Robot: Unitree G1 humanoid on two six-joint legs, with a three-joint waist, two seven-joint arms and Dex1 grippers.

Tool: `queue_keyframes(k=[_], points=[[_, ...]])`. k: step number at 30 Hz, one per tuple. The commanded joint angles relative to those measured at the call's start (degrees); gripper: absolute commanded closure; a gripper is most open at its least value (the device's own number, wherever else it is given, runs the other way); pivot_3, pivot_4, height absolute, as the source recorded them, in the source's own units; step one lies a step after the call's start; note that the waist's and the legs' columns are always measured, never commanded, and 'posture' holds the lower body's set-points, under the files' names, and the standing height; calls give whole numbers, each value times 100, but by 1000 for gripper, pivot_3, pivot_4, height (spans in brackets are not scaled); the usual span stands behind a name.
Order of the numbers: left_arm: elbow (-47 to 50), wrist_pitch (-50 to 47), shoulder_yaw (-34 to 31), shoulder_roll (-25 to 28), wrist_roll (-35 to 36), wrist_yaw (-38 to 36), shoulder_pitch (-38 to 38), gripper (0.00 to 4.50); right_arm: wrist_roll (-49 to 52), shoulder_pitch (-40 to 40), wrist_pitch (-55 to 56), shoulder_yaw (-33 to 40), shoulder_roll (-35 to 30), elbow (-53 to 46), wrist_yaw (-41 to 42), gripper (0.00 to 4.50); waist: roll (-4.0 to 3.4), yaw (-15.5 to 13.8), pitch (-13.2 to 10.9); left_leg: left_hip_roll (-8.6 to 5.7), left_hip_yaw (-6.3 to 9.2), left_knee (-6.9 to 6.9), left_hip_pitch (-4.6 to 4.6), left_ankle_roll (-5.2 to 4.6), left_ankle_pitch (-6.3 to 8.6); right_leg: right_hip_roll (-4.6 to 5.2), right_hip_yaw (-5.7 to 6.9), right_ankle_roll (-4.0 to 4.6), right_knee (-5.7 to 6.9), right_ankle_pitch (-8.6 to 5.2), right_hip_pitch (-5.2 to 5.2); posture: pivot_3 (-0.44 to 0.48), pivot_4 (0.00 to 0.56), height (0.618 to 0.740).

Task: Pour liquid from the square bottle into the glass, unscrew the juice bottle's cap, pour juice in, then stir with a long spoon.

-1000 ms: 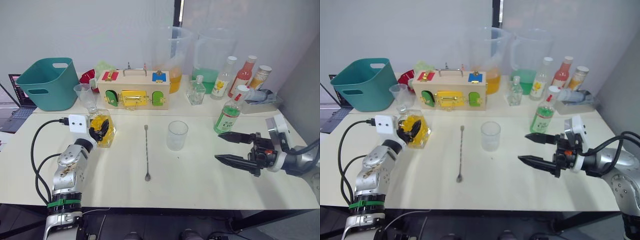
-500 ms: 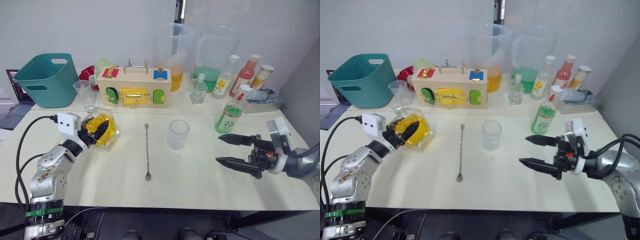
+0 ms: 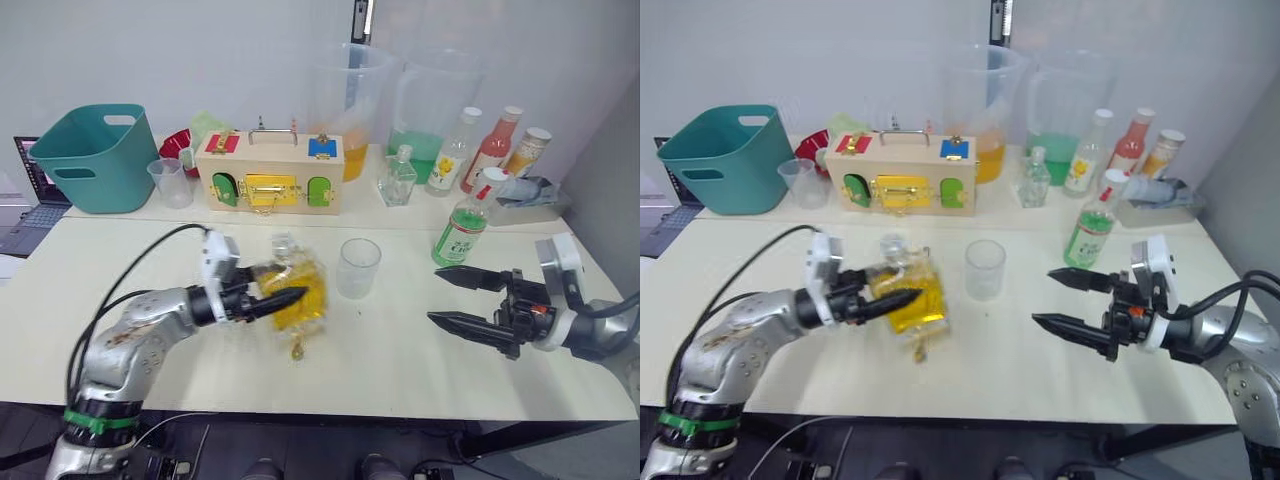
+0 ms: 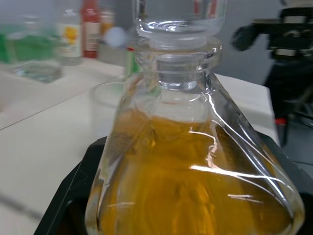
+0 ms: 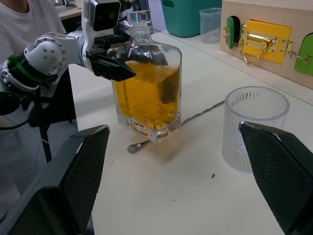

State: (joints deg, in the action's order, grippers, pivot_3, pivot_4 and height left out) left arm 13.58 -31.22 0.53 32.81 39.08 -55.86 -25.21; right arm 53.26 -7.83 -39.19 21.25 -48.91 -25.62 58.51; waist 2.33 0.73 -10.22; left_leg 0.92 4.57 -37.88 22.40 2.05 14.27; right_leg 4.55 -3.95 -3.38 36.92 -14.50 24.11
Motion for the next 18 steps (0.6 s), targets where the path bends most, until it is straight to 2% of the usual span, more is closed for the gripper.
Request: queue_keyframes(k=[1, 4, 10, 18], points=[[-112, 459, 214, -251, -171, -343, -459, 1690, 169, 213, 70, 386, 24, -279, -139, 0, -1, 12, 1, 0, 0, 0, -3, 0, 0, 0, 0, 0, 1, 0, -2, 0, 150, 740], [-522, 831, 611, -580, -516, -611, -665, 1690, 225, 492, 89, 596, 43, -452, -229, 0, -5, 13, 2, 0, -2, 0, -11, -1, 0, -2, -3, 1, 5, 0, -6, 0, 150, 740], [-1271, 1480, 926, -992, -1073, -923, -1078, 1690, 347, 754, 54, 780, 45, -695, -464, 0, -6, 5, 1, 0, -3, -2, -8, -2, -1, -3, -6, 1, 7, 1, -3, 0, 150, 740], [-1890, 2052, 1164, -1114, -1626, -1267, -1196, 1690, 646, 914, -66, 892, -24, -947, -806, 0, -6, 11, 2, -1, -3, -3, -9, -2, -1, -3, -7, 1, 8, 1, -5, 0, 150, 740]])
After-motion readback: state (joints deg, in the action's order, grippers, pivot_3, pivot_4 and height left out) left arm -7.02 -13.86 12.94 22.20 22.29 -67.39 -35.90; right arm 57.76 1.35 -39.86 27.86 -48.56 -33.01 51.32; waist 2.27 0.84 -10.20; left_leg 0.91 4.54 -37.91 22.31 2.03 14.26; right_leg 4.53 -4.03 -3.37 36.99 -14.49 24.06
